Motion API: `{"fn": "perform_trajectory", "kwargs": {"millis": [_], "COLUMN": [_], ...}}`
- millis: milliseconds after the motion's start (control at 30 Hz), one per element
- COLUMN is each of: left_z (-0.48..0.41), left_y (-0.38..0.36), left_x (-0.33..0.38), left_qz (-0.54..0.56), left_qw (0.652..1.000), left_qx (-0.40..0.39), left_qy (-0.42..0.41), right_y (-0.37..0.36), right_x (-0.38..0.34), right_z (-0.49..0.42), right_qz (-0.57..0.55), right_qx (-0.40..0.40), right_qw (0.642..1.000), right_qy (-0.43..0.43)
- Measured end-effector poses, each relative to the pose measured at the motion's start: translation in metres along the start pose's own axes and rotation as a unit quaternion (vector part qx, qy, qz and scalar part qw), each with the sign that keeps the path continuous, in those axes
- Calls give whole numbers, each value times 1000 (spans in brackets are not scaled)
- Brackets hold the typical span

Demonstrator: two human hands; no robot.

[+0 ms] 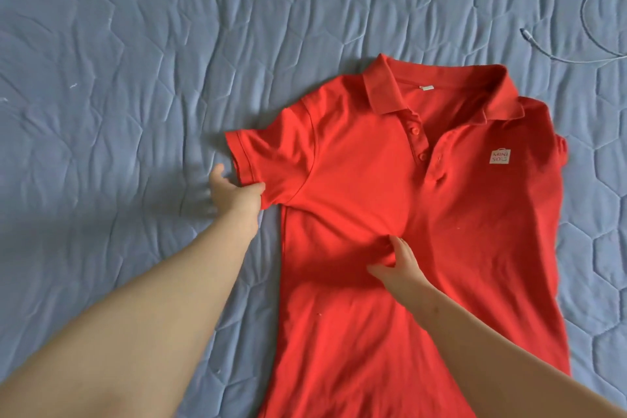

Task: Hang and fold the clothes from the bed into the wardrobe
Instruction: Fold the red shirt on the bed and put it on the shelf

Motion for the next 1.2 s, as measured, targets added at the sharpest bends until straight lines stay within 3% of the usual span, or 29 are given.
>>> {"fn": "perform_trajectory", "kwargs": {"millis": [67,133,233,300,333,467,633,733,833,1000,1067,1200], "left_z": [12,42,103,135,145,179,184,187,190,182,183,182], "left_y": [-1,-22,-90,-135,-149,-208,-249,-260,-264,-259,-260,-260], "left_x": [22,61,82,72,65,32,-8,-14,-16,-14,-14,-14], "left_qz": [-218,-336,-409,-451,-460,-462,-565,-596,-599,-603,-601,-605], "left_qw": [973,908,798,738,726,732,686,673,666,664,668,666], "left_qx": [36,49,-96,-213,-256,-372,-383,-354,-369,-371,-370,-370], "left_qy": [-71,-245,-432,-454,-442,-337,-253,-258,-248,-238,-236,-233], "right_y": [17,52,113,151,166,221,245,241,230,199,205,236], "right_x": [-5,-12,-13,-7,-3,26,44,37,16,-5,-9,-12], "right_z": [1,7,21,26,27,20,-35,-65,-76,-71,-71,-68], "right_qz": [25,46,41,37,32,-36,-235,-374,-386,-381,-405,-523], "right_qx": [52,160,292,338,353,393,307,166,52,-105,-89,-62], "right_qw": [998,986,955,938,931,908,917,909,920,913,906,849], "right_qy": [14,9,-37,-67,-81,-136,-101,-75,-51,-101,-84,-31]}}
Point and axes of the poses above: each hand's wrist, its own z-axis away from the middle knuckle, its own y-axis out of the back of the hand, x = y × z, the point moved 9 cm from there along -z, towards the middle knuckle, and after that the axes turned 3 degrees about -y, right-handed, at the moved point
